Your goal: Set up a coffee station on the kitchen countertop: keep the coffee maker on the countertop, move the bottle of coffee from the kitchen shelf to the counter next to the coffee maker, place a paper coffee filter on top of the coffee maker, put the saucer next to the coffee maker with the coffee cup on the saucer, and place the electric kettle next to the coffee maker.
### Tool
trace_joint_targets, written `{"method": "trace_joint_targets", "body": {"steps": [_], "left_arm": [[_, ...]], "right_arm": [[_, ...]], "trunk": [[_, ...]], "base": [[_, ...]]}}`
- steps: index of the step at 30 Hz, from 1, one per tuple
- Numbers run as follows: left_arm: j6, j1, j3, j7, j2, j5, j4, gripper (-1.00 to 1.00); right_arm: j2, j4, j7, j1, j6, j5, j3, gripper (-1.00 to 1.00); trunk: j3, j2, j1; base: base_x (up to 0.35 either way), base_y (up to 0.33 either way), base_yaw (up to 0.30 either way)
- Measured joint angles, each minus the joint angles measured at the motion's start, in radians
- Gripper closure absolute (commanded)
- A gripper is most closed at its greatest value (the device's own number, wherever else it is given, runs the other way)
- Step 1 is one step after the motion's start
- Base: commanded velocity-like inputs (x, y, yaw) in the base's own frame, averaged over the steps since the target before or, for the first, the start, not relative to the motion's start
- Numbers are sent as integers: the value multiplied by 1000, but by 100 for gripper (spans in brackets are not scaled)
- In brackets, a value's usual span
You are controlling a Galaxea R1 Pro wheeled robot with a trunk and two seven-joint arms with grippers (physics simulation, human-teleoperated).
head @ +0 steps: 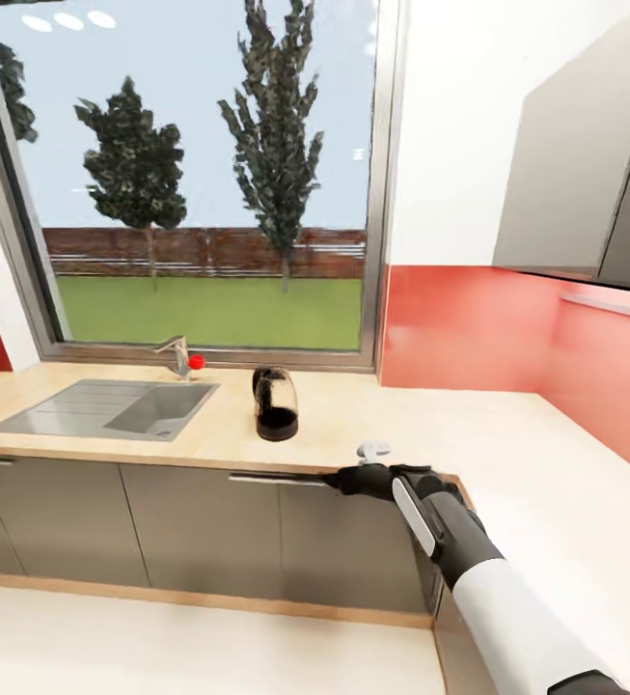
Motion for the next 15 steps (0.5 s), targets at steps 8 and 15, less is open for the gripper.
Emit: {"method": "trace_joint_targets", "body": {"steps": [8,15], "left_arm": [[-1,0,0,0,0,0,1,100],[-2,0,0,0,1,0,2,100]], "right_arm": [[0,0,1,0,0,0,0,-100],[0,0,2,0,0,0,0,-100]], "trunk": [[4,0,0],[8,0,0]], "base": [[205,256,264],[273,242,264]]}}
